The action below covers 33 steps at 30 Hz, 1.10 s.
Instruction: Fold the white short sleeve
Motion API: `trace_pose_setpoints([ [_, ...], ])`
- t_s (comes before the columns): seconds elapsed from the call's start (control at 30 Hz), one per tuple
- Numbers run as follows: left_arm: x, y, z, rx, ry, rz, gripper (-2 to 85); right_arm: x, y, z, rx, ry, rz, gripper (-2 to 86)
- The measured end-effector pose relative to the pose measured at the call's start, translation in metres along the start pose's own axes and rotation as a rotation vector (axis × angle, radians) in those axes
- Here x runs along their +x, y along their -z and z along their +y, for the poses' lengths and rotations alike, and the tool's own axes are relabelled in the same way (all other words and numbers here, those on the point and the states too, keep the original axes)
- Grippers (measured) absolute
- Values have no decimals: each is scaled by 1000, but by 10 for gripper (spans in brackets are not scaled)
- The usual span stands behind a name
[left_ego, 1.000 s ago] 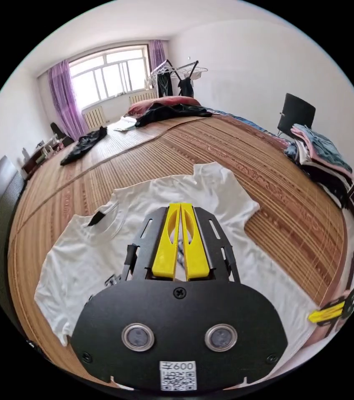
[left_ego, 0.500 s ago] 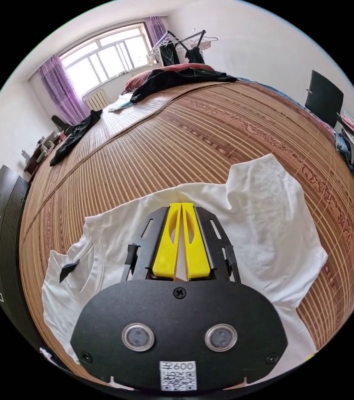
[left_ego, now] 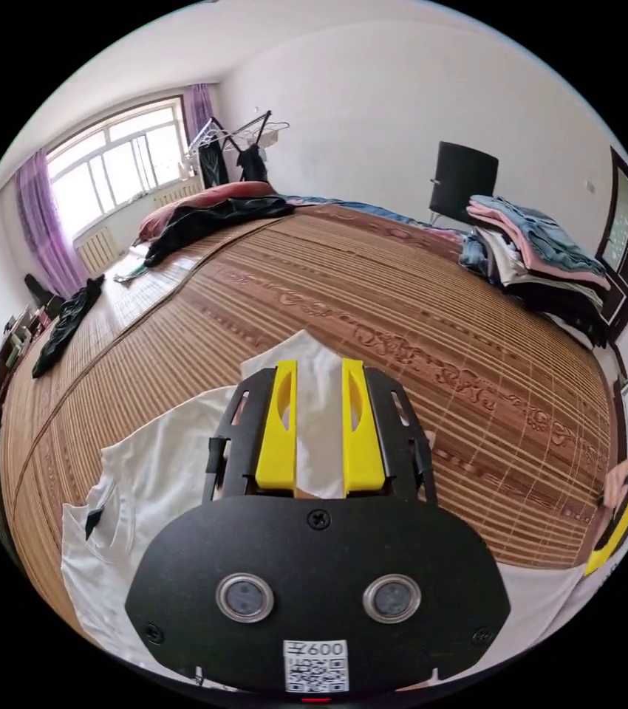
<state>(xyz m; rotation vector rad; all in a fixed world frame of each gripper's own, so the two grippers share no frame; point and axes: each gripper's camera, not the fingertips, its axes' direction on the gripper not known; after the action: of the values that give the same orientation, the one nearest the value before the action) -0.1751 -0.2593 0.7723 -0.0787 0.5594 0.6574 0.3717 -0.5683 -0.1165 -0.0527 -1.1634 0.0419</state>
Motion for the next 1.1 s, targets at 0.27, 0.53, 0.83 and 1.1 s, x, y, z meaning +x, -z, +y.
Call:
trace_pose_setpoints([
  [0.27, -67, -73, 25, -216, 202, 32, 105, -1, -7, -49, 237, -160, 346, -9],
  [0.53, -171, -34, 96, -31, 293, 343, 35, 15, 27, -72, 443, -276, 223, -8],
  [0.83, -276, -45, 161, 33, 536, 642, 92, 15, -2, -110, 352, -337, 212, -9],
  [1.1, -311, 2, 142, 114, 513, 360, 96, -3, -39, -131, 284, -276, 297, -9],
])
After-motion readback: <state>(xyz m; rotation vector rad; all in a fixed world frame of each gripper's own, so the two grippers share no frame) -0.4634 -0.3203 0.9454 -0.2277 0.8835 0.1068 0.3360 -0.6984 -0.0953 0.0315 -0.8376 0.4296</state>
